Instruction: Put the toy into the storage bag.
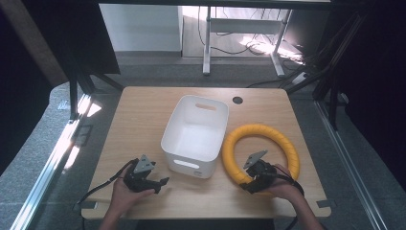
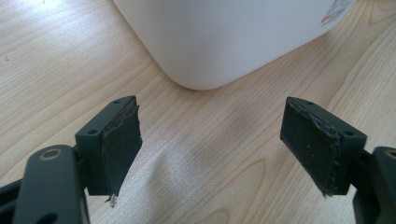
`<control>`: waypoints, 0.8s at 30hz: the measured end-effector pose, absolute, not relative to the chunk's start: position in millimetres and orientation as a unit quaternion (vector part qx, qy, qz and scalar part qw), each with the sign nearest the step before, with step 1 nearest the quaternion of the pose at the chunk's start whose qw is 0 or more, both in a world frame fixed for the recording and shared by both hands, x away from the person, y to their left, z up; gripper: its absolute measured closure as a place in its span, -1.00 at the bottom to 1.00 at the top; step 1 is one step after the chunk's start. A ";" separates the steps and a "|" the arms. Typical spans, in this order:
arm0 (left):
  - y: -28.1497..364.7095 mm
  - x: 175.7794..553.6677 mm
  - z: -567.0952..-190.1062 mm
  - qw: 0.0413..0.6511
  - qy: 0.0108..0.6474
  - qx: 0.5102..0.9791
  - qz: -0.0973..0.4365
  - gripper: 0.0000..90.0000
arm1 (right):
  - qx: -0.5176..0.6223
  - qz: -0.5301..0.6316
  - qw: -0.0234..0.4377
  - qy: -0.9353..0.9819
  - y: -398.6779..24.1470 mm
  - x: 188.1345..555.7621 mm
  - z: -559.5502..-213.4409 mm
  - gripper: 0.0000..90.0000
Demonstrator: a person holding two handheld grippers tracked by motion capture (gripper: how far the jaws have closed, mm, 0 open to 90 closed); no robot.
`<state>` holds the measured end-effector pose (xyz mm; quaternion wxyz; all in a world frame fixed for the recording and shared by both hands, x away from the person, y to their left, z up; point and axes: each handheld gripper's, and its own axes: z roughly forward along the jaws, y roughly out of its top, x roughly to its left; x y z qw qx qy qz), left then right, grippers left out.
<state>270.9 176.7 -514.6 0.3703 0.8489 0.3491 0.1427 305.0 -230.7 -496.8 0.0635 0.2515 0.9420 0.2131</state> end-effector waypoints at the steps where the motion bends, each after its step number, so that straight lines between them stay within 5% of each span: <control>1: 176.7 271.0 -514.6 0.370 0.349 0.849 0.143 -0.55 | 0.252 0.211 0.062 0.942 -229.9 305.0 -497.4 -0.17; 24: 176.1 271.4 -515.5 0.369 0.348 0.850 0.142 -0.55 | 0.264 0.198 0.023 0.944 -226.2 310.1 -505.7 0.13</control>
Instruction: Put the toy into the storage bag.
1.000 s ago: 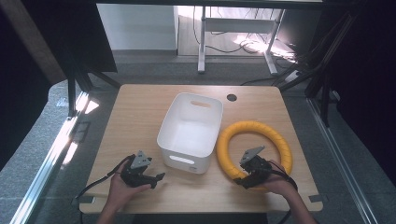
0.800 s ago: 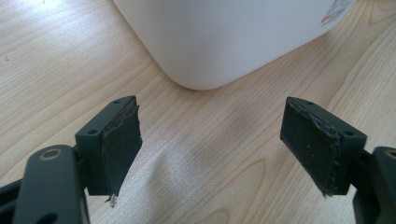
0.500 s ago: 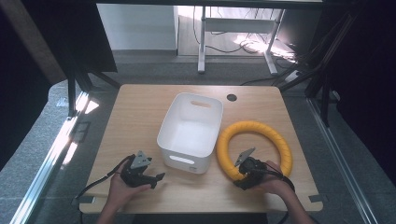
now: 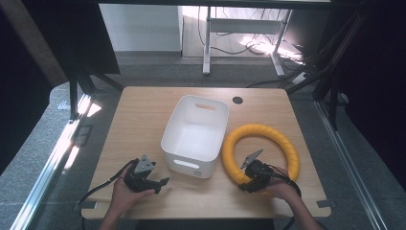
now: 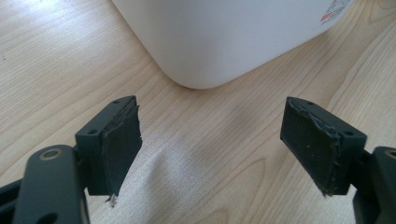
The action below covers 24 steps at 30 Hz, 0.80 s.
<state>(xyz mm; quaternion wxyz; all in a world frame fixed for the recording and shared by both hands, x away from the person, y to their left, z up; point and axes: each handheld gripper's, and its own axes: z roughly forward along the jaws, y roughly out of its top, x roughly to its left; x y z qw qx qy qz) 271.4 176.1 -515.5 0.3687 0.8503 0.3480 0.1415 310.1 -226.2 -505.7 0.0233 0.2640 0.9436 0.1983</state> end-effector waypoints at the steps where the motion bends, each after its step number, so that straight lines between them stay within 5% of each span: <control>1: 175.8 271.6 -516.1 0.367 0.347 0.851 0.141 -0.55 | 0.266 0.206 0.020 0.942 -228.0 310.6 -504.2 0.13; 24: 175.6 271.8 -516.4 0.366 0.346 0.852 0.141 -0.55 | 0.297 0.330 -0.004 0.896 -255.0 312.8 -479.6 0.13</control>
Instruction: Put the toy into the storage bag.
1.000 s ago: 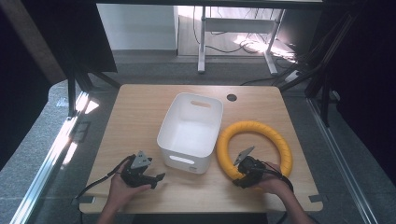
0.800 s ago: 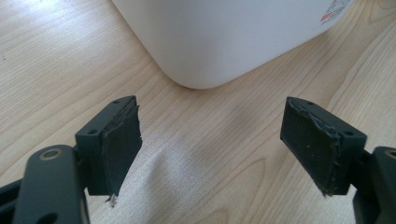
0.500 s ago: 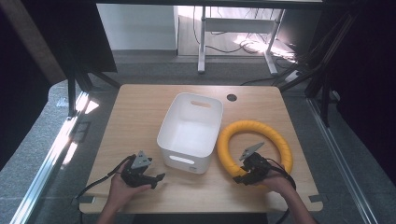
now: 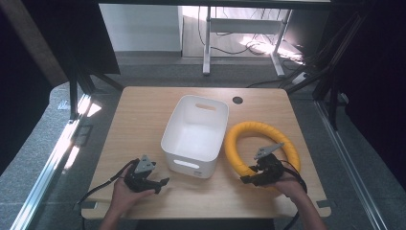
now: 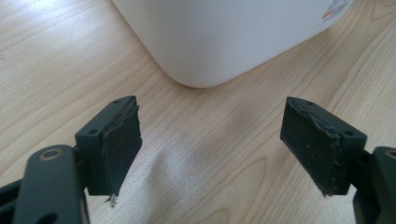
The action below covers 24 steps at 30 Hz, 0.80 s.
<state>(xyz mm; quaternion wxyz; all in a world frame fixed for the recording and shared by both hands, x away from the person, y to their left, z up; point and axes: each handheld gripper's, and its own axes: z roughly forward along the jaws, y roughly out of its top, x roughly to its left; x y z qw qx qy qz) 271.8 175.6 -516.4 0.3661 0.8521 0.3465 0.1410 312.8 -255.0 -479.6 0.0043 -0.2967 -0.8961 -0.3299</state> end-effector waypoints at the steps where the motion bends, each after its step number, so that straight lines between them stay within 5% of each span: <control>1: 175.6 271.8 -516.4 0.366 0.346 0.852 0.141 -0.55 | -0.298 -0.334 0.004 -0.894 -255.5 312.9 -479.1 0.14; 24: 175.4 272.0 -516.8 0.366 0.346 0.852 0.141 -0.55 | -0.312 -0.417 0.001 -0.854 -276.6 311.6 -455.5 0.14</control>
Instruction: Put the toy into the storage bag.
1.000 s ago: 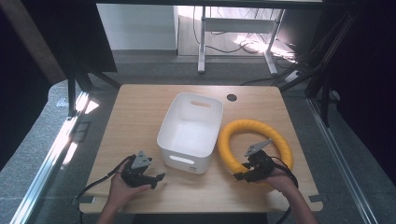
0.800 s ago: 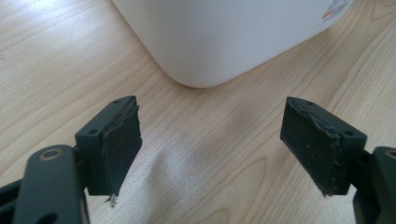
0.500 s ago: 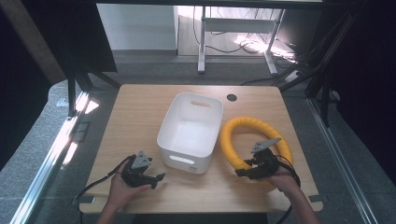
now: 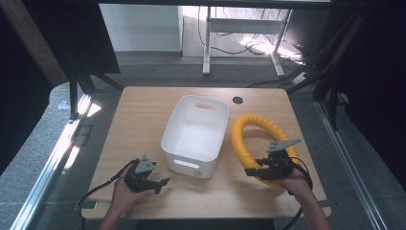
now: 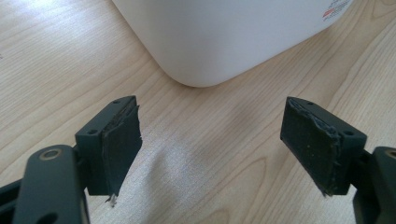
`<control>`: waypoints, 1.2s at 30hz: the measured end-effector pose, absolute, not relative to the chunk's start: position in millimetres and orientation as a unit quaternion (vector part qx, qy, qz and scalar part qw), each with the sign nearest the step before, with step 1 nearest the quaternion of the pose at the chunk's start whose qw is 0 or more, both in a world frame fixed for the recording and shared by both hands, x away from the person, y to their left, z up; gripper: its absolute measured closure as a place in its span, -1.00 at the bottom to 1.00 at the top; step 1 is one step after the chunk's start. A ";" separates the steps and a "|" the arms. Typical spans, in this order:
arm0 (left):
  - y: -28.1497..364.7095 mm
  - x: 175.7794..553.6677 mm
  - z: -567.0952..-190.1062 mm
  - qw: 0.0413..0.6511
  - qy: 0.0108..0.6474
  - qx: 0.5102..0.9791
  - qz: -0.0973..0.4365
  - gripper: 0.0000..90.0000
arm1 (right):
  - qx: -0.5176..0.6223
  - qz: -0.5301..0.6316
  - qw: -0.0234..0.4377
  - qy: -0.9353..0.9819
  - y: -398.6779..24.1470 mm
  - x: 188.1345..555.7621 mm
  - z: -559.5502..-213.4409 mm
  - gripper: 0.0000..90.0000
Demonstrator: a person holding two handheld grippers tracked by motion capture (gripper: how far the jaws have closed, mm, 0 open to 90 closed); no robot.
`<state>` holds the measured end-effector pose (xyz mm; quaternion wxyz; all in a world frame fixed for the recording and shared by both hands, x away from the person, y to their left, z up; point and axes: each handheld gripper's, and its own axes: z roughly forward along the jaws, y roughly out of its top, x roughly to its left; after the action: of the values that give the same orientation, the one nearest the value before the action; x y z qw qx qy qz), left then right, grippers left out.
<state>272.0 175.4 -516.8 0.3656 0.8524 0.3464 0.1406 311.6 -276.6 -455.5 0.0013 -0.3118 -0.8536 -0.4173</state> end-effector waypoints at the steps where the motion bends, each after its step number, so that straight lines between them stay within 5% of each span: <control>1: 175.3 272.0 -516.9 0.366 0.347 0.852 0.141 -0.55 | -0.312 -0.421 0.002 -0.852 -277.8 311.7 -454.8 0.14; 36: 175.1 272.4 -517.3 0.365 0.346 0.853 0.140 -0.55 | -0.315 -0.564 -0.026 -0.763 -306.4 304.4 -426.6 0.14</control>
<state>272.4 175.1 -517.3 0.3651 0.8526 0.3464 0.1403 304.4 -306.4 -426.6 -0.0259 -0.3147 -0.7634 -0.5636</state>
